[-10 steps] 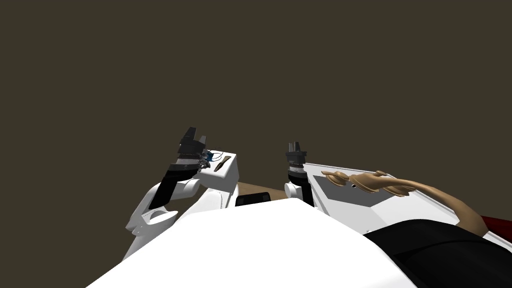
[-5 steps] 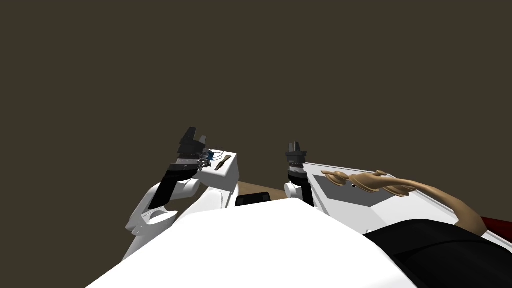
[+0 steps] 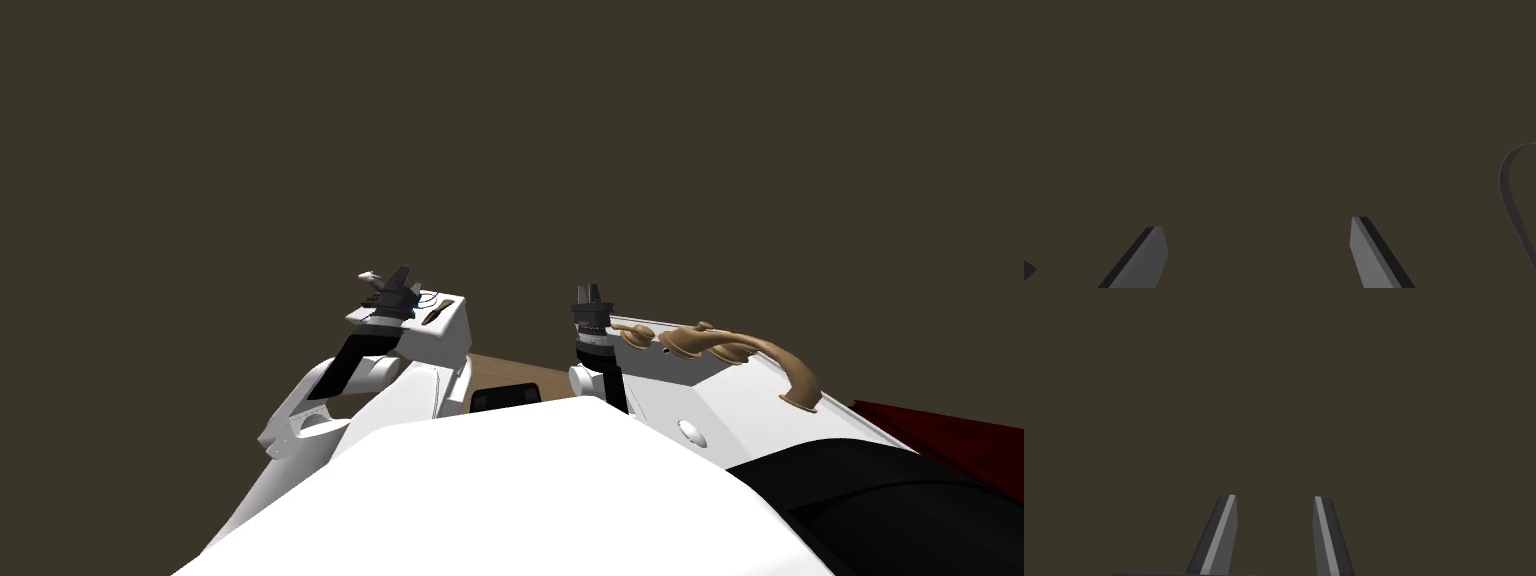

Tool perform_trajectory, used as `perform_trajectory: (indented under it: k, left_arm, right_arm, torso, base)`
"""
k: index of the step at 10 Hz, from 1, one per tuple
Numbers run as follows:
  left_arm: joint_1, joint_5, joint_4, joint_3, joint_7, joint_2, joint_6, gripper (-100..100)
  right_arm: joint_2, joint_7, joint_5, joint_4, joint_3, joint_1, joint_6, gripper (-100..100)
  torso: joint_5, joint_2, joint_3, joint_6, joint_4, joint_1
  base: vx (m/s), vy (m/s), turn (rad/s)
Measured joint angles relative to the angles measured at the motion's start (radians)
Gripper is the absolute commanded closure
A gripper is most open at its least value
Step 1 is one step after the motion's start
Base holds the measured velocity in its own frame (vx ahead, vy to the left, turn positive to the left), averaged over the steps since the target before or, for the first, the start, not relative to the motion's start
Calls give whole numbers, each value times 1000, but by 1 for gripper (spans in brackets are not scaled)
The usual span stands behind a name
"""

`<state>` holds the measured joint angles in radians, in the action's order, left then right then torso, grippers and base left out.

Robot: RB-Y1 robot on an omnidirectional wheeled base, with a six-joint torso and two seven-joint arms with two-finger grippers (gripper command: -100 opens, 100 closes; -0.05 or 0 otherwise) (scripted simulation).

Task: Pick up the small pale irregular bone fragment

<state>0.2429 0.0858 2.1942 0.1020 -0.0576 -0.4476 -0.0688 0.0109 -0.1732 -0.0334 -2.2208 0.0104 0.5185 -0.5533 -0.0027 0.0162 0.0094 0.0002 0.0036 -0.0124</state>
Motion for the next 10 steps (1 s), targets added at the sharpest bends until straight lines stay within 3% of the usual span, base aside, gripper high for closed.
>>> perform_trajectory:
  k: [4, 6, 10]
  left_arm:
    - [-22, 38, -105, -15, -14, -59, 57, -100]
    - [-35, 68, -153, -21, -25, -100, 116, -100]
    - [-53, 128, -278, -27, -48, -190, 185, -100]
  right_arm:
    - [0, 0, 0, 0, 0, 0, 0, 0]
    - [0, 0, 0, 0, 0, 0, 0, 0]
    - [0, 0, 0, 0, 0, 0, 0, 0]
  torso:
    - [1, -9, -5, 0, -2, 5]
    - [0, -7, -4, 0, -1, 3]
    - [1, -7, -4, 0, -1, 6]
  base:
    - [-113, -124, -39]
    - [-128, -148, -30]
    - [-131, -117, -39]
